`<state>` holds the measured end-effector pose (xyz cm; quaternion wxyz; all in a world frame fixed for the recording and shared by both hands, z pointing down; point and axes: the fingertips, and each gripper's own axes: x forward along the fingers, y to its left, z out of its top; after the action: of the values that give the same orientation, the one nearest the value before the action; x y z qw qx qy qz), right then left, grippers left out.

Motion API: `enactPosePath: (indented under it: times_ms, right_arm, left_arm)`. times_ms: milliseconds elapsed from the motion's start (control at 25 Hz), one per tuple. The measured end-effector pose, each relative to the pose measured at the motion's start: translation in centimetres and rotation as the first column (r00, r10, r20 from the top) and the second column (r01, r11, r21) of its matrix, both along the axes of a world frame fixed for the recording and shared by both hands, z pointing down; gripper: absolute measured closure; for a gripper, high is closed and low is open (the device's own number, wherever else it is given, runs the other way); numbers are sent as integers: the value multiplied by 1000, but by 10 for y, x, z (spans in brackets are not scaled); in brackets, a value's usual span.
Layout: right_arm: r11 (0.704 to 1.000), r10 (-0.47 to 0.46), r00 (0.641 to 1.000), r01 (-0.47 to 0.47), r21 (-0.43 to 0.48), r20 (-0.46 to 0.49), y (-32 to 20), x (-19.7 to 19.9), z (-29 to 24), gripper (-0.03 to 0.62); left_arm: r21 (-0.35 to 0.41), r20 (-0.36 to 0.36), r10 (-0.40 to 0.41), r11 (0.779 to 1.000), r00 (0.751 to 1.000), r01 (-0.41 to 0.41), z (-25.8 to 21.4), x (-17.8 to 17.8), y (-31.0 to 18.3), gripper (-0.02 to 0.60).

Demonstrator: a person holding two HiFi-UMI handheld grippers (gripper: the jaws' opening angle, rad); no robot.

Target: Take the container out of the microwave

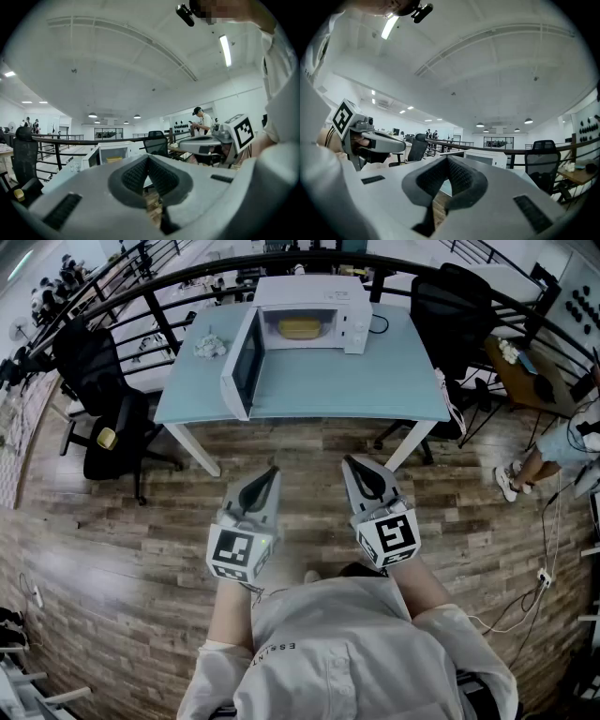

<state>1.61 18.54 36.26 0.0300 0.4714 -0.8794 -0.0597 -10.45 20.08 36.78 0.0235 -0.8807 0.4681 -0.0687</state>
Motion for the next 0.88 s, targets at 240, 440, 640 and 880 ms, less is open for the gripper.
enactPosePath:
  times_ms: [240,440,640,880]
  right_arm:
    - [1000,-6,1000,6,-8,8,-2,-4,3,579]
    - [999,-28,1000,28,-22,8,-3,-9,8,579]
    - [998,-50,998,49,-24,-27,-5,-14,13,577]
    - [1000,-9,1000,8,-30,-7,-21,-6,11,408]
  left_arm:
    - [0,3,0,1000,1000,0,1,-3,-3,588]
    - [-9,-9,0,1000,1000,0,4,-6,-7,588]
    - [-7,-8,3,1000,1000,-3,8,-10,-11,588]
    - [-27,-20,-1,1000,1000,0,13,-15,-21,588]
